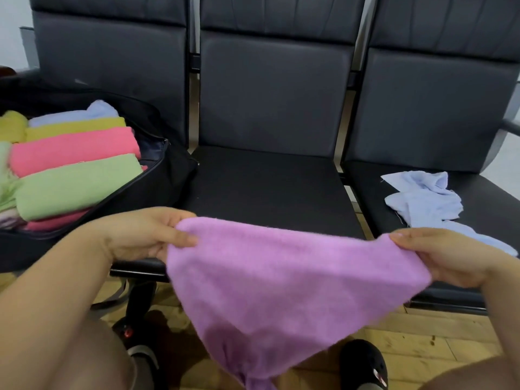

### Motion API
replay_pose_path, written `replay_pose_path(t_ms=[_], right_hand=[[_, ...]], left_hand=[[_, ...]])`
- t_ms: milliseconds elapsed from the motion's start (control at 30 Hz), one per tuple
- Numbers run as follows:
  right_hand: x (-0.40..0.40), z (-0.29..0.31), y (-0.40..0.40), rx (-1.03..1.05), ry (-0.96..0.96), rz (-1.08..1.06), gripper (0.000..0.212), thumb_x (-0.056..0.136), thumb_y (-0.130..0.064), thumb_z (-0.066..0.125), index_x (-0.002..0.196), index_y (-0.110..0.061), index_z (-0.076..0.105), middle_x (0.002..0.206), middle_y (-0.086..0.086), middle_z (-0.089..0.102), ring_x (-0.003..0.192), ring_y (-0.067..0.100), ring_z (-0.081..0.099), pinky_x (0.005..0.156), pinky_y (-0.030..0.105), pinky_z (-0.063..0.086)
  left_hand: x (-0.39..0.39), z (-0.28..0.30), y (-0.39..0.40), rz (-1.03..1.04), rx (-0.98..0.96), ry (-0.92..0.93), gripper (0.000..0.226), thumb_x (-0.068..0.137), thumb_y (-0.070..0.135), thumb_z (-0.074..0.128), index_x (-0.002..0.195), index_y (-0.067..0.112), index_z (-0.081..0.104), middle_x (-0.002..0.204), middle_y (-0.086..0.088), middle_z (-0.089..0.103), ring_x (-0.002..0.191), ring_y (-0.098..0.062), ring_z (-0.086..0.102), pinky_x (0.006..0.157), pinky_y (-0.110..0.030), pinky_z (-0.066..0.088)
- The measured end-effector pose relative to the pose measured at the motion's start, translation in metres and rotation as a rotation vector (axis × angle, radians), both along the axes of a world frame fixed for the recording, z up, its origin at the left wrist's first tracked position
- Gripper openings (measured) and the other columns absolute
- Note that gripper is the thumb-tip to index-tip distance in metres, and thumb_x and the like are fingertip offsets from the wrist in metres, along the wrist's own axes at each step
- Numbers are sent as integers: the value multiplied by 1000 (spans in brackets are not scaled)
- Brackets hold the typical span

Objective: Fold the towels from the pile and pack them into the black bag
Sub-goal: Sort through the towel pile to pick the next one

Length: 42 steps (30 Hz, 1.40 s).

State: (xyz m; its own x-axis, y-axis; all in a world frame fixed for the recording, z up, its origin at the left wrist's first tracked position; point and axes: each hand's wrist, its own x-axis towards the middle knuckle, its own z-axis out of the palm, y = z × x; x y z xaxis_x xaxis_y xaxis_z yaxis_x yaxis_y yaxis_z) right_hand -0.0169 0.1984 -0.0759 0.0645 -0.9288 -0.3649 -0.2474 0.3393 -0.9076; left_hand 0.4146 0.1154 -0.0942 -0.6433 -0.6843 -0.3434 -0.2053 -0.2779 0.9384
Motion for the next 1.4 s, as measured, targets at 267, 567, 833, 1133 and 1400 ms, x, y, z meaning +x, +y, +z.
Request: replay_pose_path(t_ms=[267,567,833,1133,1400], right_hand=[[-5,-4,-23,-139,321,-172,49,64,-50,79,81,-6,64,64,3,54,61,17,49,63,29,43],[-3,-31,-74,-214,866,-314,31,97,-26,50,73,-10,59,64,2,66,60,18,56,62,29,42],[40,-77,-103,-337,776,-303,41,97,-16,42,137,-23,46,116,2,64,99,24,61,75,24,37],[51,-119,-153,-266,1173,-36,70,97,-55,27,153,-25,-2,161,1,2,148,18,6,119,38,7],[36,-116,-219,-233,1206,42,66,97,-60,22,153,-29,10,162,-4,2,148,14,1,120,37,0]], left_hand=[[-25,-9,-28,172,-231,-533,54,44,32,92,86,4,71,74,-8,73,69,-20,71,70,-35,59],[-50,-21,-65,595,-479,-633,19,84,25,71,74,9,73,55,4,61,57,-12,54,58,-25,41],[-91,-56,-81,774,-551,-562,19,97,21,49,111,12,57,112,-6,66,99,-25,62,85,-34,47],[-125,-102,-110,248,-775,-1197,79,93,67,19,154,21,-3,159,-9,-15,148,-25,-10,119,-37,-7],[-134,-105,-178,240,-768,-1236,79,90,71,16,153,27,-3,160,-7,-13,148,-24,-11,118,-38,-7]])
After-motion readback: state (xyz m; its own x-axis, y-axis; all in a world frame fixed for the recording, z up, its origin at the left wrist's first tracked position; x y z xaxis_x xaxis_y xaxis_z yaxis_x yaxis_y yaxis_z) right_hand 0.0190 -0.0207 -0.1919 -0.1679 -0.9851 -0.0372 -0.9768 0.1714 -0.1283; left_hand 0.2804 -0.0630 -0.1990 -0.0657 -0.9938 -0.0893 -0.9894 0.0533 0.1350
